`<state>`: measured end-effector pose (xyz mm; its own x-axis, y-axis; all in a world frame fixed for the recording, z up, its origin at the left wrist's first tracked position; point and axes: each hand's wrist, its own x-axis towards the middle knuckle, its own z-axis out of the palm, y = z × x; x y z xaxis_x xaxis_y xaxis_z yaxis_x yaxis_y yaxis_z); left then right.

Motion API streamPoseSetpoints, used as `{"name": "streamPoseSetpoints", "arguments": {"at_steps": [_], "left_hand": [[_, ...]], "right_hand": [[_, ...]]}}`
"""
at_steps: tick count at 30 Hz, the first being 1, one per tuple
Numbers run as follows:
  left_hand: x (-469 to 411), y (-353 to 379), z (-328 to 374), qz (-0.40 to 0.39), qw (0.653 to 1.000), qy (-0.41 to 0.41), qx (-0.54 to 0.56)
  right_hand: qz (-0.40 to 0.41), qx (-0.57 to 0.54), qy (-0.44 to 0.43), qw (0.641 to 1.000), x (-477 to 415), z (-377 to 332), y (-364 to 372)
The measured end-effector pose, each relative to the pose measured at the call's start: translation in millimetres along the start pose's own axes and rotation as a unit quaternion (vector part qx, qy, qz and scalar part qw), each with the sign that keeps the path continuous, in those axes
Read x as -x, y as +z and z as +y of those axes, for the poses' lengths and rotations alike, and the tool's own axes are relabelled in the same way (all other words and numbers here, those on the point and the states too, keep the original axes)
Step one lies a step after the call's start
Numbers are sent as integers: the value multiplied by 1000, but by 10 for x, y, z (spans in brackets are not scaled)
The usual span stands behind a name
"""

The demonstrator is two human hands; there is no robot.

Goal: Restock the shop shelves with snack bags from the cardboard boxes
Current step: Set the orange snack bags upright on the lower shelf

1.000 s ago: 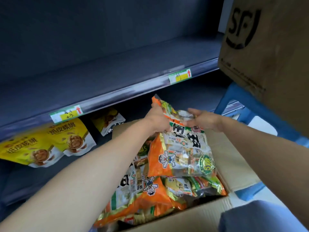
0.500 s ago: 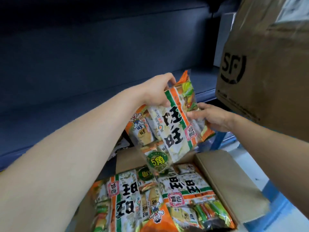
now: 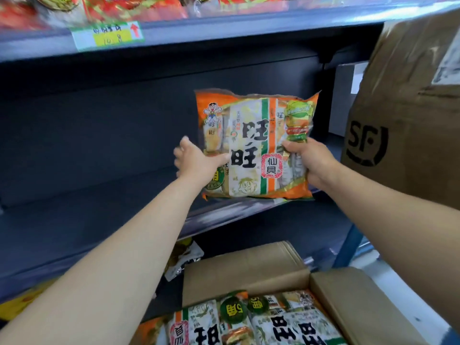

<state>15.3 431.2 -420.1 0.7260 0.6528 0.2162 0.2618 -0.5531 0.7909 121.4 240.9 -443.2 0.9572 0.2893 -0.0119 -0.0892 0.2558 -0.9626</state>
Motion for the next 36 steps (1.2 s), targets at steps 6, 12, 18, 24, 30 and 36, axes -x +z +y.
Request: {"name": "streamPoseSetpoints", "arguments": {"at_steps": [6, 12, 18, 24, 30, 36], "left_hand": [[-487, -57, -330, -109, 967, -75, 217], [-841, 142, -348, -46, 978, -31, 202], [-1059, 540, -258, -16, 983, 6, 181], [-1261, 812, -267, -5, 997, 2, 76], [-1631, 976, -291, 22, 995, -19, 95], [-1858, 1235, -281, 21, 990, -54, 131]], "right_hand": [[8, 37, -38, 999, -256, -16, 371], [177, 391, -47, 902, -621, -98, 707], [221, 410, -63, 883, -960, -70, 554], [214, 393, -63, 892, -1339, 66, 350], [175, 360, -78, 913, -1885, 43, 493], [77, 333, -44, 939, -2191, 372, 395]]}}
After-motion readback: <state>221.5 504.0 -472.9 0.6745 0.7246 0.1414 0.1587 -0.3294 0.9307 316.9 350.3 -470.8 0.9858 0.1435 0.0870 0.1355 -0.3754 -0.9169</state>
